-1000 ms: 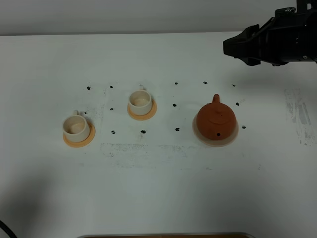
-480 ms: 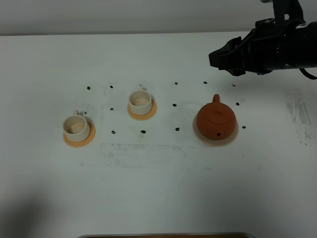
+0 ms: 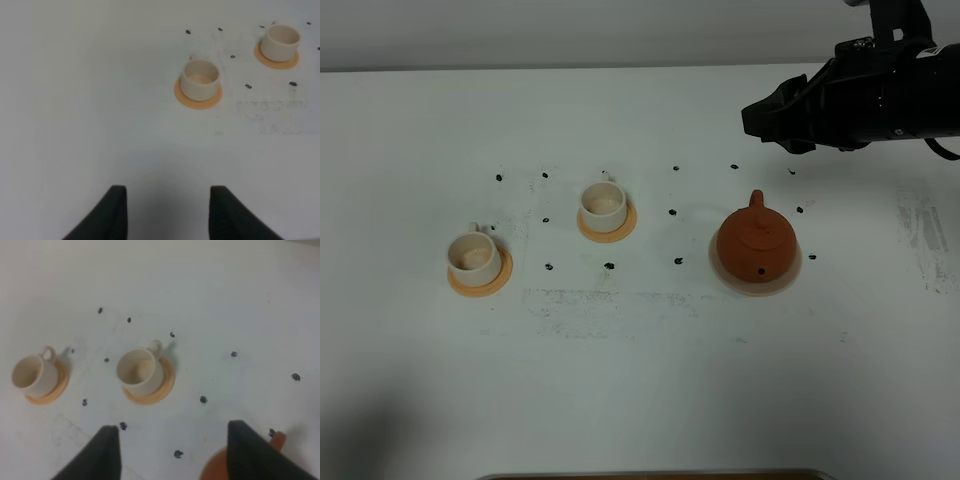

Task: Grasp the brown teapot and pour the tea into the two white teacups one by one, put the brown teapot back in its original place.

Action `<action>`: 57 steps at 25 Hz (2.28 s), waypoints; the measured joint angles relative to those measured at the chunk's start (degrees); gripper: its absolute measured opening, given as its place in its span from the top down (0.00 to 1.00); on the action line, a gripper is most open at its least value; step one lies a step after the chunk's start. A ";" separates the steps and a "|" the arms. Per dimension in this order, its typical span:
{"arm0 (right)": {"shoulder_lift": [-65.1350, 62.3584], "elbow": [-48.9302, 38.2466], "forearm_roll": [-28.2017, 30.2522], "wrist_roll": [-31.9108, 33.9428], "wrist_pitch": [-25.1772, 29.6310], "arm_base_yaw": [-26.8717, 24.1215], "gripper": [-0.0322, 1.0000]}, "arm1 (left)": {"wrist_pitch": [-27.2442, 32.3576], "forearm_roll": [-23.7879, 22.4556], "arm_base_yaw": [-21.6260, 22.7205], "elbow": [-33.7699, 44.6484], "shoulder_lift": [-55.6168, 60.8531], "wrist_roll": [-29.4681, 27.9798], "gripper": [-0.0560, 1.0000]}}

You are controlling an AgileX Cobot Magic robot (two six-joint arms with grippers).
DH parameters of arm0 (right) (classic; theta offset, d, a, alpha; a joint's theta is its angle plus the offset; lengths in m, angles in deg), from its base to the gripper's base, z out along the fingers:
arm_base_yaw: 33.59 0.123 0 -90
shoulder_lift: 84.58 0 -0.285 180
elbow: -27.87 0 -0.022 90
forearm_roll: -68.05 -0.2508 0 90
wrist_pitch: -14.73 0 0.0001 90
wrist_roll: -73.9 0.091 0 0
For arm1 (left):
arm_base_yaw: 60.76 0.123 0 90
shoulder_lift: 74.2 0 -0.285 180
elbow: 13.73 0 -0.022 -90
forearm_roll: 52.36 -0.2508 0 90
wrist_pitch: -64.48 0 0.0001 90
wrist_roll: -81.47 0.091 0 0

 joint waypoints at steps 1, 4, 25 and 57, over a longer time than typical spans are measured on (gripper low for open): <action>0.00 0.00 0.87 0.68 -0.12 0.00 0.49 | 0.00 0.00 0.00 0.00 0.00 0.00 0.56; 0.36 0.00 5.28 3.87 -1.34 0.00 0.49 | 0.00 0.00 0.00 0.00 0.00 0.00 0.56; 24.50 18.33 35.32 37.40 2.02 8.12 0.49 | 0.00 0.00 0.00 0.00 0.00 -0.16 0.56; 33.74 18.52 43.77 46.13 3.30 5.22 0.49 | 0.00 0.00 0.00 0.00 0.00 -0.16 0.56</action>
